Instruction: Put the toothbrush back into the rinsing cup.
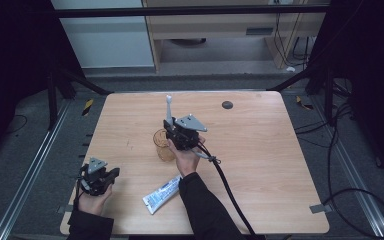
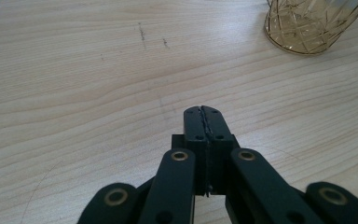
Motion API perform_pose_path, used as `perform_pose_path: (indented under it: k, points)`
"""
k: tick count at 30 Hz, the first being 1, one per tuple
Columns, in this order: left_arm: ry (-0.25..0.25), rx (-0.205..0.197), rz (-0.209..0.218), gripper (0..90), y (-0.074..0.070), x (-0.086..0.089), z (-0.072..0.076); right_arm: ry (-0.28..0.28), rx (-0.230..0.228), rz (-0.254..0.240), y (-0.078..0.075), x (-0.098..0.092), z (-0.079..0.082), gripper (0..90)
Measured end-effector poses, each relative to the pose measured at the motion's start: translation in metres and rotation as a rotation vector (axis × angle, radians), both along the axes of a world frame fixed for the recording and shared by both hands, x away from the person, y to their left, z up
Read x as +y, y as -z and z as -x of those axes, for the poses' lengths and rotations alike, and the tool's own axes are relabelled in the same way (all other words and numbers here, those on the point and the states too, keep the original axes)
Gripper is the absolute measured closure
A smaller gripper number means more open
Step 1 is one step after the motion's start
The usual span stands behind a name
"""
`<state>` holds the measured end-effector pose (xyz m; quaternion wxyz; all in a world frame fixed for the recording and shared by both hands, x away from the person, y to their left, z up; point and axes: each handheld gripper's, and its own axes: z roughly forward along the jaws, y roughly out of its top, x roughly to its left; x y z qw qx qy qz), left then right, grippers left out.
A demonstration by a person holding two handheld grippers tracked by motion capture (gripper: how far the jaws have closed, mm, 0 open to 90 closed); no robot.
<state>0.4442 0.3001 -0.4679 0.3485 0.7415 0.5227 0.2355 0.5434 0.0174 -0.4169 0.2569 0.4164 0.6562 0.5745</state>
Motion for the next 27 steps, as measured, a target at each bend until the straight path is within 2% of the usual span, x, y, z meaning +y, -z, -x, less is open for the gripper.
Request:
perform_pose_path:
  k: [11,18,27]
  points:
    - [0.003,0.001,-0.003,89.5,0.0,0.0,0.0,-0.011,0.037,0.034,0.015,-0.001,0.002,67.5]
    - [0.003,0.002,-0.002,89.5,0.0,0.0,0.0,-0.021,0.048,0.053,0.019,-0.002,0.004,67.4]
    - [0.007,0.004,-0.007,89.5,0.0,-0.001,0.0,-0.035,0.058,0.05,0.02,-0.006,0.006,66.9]
